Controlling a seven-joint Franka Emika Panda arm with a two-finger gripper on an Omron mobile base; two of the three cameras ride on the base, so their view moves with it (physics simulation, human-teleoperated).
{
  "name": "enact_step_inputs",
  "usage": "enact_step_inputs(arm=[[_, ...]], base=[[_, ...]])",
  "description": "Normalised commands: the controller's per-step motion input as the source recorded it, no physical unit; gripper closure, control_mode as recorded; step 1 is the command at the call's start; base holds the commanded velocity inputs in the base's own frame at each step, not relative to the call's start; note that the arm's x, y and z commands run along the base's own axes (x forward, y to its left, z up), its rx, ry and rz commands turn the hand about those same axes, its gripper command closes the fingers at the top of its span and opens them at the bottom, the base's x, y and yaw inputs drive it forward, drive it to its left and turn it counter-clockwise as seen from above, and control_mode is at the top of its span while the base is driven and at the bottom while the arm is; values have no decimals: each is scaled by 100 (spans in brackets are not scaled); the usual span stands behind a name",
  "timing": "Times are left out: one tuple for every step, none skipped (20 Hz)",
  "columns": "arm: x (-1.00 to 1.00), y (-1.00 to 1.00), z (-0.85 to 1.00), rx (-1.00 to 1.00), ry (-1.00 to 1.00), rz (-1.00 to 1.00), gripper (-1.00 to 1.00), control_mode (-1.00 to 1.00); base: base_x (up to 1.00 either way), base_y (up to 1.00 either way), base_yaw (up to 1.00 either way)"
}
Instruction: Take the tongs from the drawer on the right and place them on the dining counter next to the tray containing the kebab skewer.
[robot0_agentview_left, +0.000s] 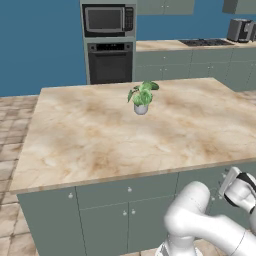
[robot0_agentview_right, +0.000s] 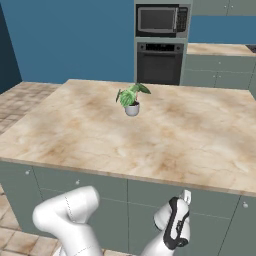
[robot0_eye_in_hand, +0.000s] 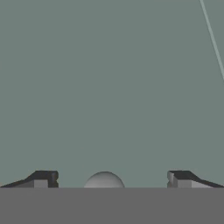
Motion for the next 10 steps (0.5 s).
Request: enact_step_inputs(arm=[[18,0,6,0,0,0,-100,-100],[16,0,4,0,0,0,-100,-100],[11,0,1,0,0,0,-100,-100],[1,0,0,0,0,0,-100,-100],[0,-5,0,0,0,0,-100,-100],[0,0,0,0,0,0,-100,-100],[0,0,0,0,0,0,-100,-100],[0,0,0,0,0,0,-100,-100],[0,0,0,0,0,0,-100,-100],[0,0,0,0,0,0,-100,-100]], base=[[0,0,0],[0,0,0],[0,0,0],[0,0,0],[0,0,0],[0,0,0],[0,0,0],[0,0,0],[0,0,0],[0,0,0]])
